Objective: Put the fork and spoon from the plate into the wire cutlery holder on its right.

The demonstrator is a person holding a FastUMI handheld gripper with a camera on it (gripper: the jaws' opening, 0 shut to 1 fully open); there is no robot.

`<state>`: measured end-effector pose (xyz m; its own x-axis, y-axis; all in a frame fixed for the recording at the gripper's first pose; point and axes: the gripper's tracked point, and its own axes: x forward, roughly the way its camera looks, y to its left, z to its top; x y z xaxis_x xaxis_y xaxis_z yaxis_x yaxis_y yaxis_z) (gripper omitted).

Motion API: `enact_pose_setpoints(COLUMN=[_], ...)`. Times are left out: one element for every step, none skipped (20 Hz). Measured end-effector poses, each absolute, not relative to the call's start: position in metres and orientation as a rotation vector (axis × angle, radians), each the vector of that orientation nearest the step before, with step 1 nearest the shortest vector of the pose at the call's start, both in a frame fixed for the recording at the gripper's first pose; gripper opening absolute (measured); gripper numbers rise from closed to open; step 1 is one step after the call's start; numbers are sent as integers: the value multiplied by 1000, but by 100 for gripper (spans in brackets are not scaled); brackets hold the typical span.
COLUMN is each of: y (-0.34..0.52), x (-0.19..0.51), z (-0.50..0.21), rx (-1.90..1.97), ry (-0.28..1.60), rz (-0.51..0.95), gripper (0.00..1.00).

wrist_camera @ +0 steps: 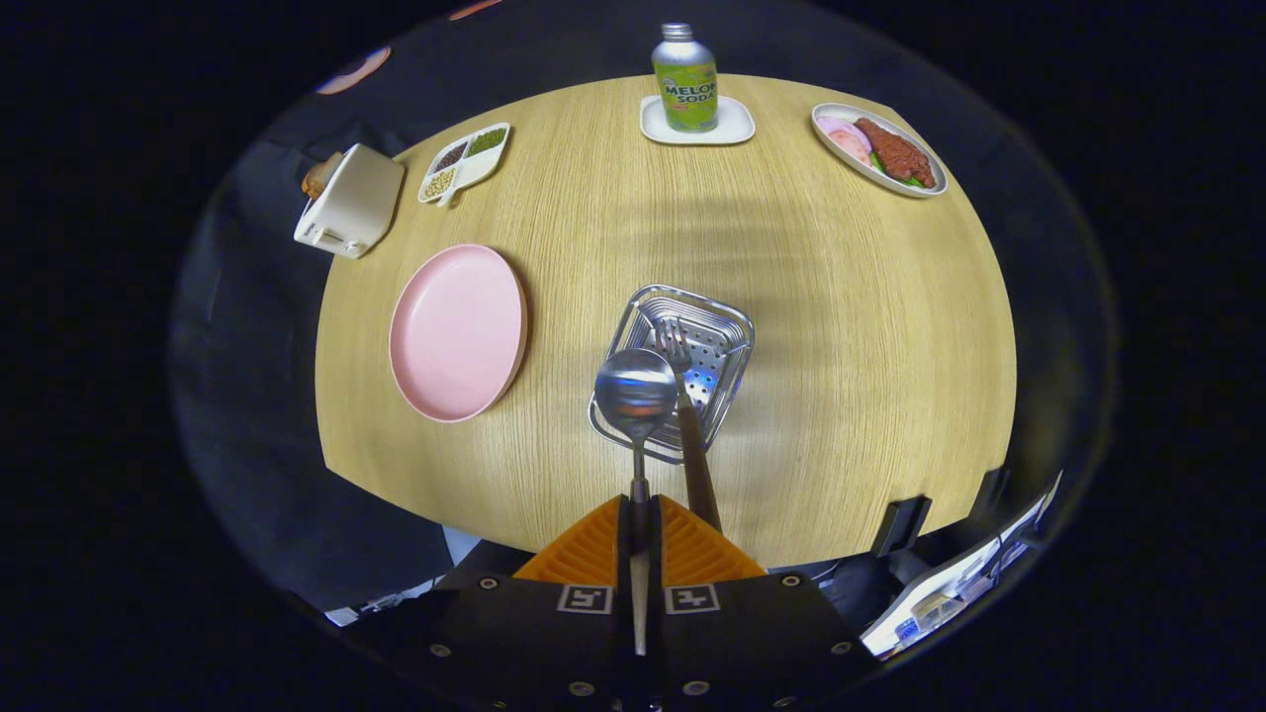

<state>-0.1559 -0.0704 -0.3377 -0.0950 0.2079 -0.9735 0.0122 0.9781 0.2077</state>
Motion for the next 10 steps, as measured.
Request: enact_pose_setpoints(y=[-71, -71, -72, -73, -73, -75, -76, -76, -75, -76], x=[-157, -157, -156, -154, -152, -149, -147, -147, -149, -151], z=[-338, -340, -339, -340, -340, -340, -340, -340, -341, -340], rx=[150, 139, 130, 130, 137, 149, 165, 174, 183, 187], ry=[1677, 1691, 1702, 1711, 1718, 1718, 1718, 1722, 1731, 1742], rz=[182, 187, 194, 194, 191, 180, 167, 162, 163, 159], gripper=[5, 5, 5, 5, 5, 5, 5, 6, 5, 5])
